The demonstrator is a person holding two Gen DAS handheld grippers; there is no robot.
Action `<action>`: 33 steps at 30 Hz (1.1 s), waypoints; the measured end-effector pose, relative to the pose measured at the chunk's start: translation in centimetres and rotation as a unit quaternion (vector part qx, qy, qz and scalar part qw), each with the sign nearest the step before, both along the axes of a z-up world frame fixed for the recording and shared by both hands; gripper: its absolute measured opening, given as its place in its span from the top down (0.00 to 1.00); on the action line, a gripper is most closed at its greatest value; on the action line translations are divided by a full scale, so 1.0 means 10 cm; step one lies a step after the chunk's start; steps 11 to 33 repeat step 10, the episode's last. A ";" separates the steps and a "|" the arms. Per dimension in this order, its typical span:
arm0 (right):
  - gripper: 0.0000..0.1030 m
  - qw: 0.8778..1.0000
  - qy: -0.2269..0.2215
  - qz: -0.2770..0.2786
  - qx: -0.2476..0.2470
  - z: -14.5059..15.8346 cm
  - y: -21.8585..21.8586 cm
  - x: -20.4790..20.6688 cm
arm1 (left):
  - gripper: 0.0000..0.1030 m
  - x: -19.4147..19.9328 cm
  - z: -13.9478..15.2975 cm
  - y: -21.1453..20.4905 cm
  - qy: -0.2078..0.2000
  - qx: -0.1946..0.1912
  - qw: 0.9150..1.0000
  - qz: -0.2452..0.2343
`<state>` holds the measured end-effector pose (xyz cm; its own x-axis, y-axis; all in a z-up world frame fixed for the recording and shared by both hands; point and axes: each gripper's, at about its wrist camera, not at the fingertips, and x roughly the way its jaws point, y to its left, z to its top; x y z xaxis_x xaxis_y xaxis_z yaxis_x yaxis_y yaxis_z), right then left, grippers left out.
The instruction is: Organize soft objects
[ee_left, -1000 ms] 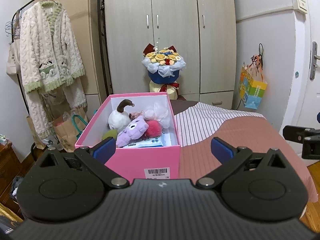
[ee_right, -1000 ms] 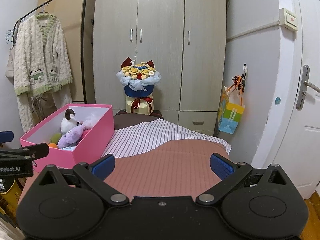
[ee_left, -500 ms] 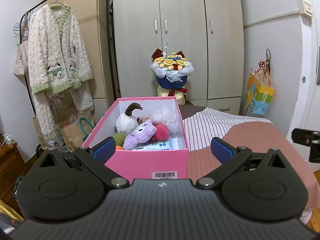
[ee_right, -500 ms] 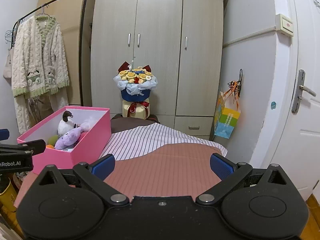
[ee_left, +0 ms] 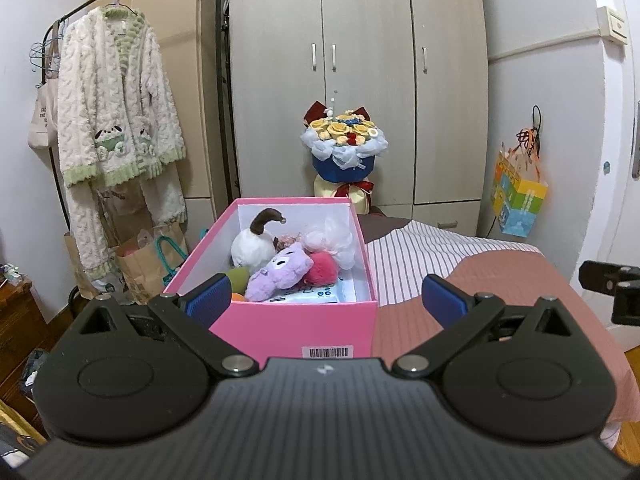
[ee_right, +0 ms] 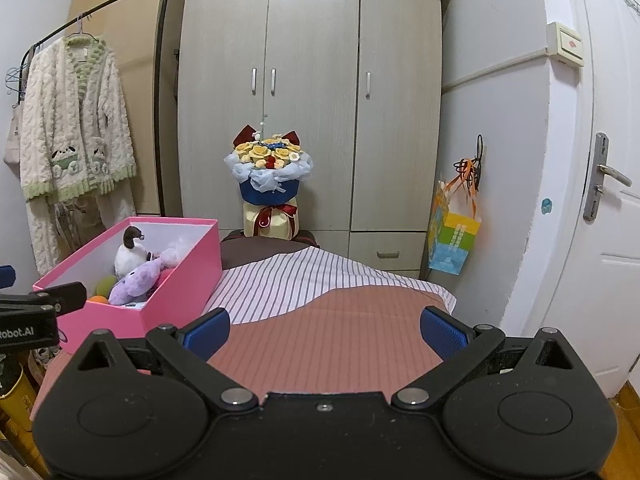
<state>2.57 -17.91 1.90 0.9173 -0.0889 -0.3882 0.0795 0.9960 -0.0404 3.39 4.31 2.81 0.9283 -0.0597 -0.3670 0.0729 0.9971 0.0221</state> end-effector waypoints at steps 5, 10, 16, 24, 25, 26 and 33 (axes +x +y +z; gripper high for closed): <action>0.00 1.000 0.001 0.001 0.000 -0.01 -0.01 0.01 | 0.00 0.00 0.00 0.00 0.001 0.000 1.000 0.000; 0.00 1.000 0.002 0.003 -0.001 -0.02 0.00 0.01 | 0.00 -0.03 0.00 -0.01 -0.001 0.002 1.000 -0.002; 0.00 1.000 0.002 0.003 -0.001 -0.02 0.00 0.01 | 0.00 -0.03 0.00 -0.01 -0.001 0.002 1.000 -0.002; 0.00 1.000 0.002 0.003 -0.001 -0.02 0.00 0.01 | 0.00 -0.03 0.00 -0.01 -0.001 0.002 1.000 -0.002; 0.00 1.000 0.002 0.003 -0.001 -0.02 0.00 0.01 | 0.00 -0.03 0.00 -0.01 -0.001 0.002 1.000 -0.002; 0.00 1.000 0.002 0.003 -0.001 -0.02 0.00 0.01 | 0.00 -0.03 0.00 -0.01 -0.001 0.002 1.000 -0.002; 0.00 1.000 0.002 0.003 -0.001 -0.02 0.00 0.01 | 0.00 -0.03 0.00 -0.01 -0.001 0.002 1.000 -0.002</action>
